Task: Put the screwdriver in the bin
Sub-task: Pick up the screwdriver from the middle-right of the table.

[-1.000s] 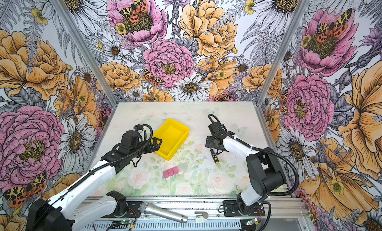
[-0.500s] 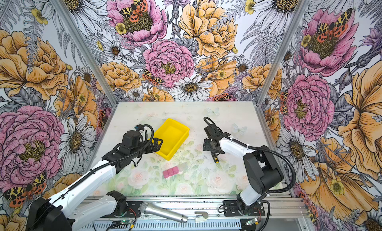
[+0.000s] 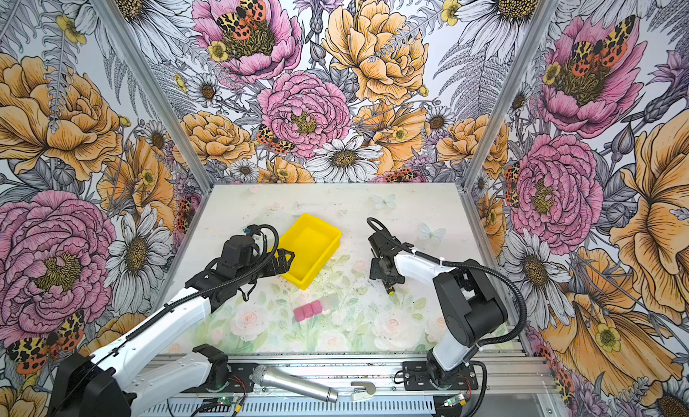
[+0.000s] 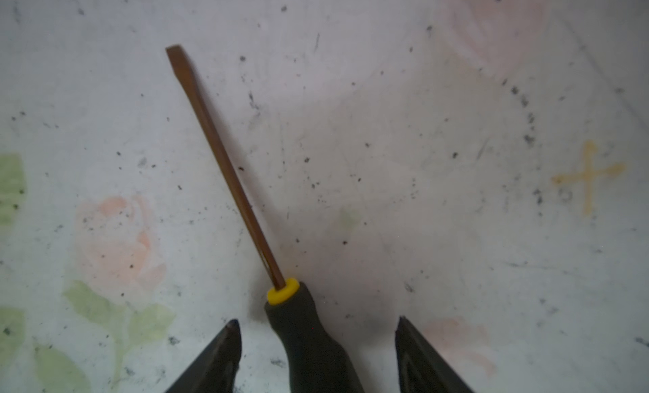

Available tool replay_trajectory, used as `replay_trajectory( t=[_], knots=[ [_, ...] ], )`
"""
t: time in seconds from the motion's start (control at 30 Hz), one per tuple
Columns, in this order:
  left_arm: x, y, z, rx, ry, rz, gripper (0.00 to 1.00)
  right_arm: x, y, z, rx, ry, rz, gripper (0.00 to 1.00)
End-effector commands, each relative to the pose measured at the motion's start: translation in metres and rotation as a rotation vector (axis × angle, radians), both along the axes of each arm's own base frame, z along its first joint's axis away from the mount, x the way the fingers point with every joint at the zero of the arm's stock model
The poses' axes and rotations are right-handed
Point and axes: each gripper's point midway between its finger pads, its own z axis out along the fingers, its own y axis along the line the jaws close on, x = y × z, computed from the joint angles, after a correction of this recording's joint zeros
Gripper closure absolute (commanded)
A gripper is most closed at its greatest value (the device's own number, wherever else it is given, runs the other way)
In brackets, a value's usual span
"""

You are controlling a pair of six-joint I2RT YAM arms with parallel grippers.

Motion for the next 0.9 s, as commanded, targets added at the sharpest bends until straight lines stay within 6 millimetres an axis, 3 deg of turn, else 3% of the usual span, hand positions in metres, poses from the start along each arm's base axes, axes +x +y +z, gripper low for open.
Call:
replay_trajectory(
  t=[0.0, 0.3, 0.67, 0.87],
  knots=[
    [-0.001, -0.003, 0.004, 0.000, -0.026, -0.023, 0.01, -0.007, -0.003, -0.007, -0.017, 0.019, -0.001, 0.33],
    [-0.001, -0.004, 0.002, -0.002, -0.017, -0.020, 0.01, -0.018, -0.006, -0.006, -0.011, 0.020, -0.001, 0.38],
    [0.000, -0.004, 0.002, -0.002, -0.015, -0.017, 0.01, -0.023, -0.007, -0.008, -0.005, 0.030, 0.001, 0.52],
    [-0.001, -0.004, 0.000, -0.006, -0.009, -0.012, 0.01, -0.027, -0.006, -0.006, 0.006, 0.025, 0.008, 0.53]
  ],
)
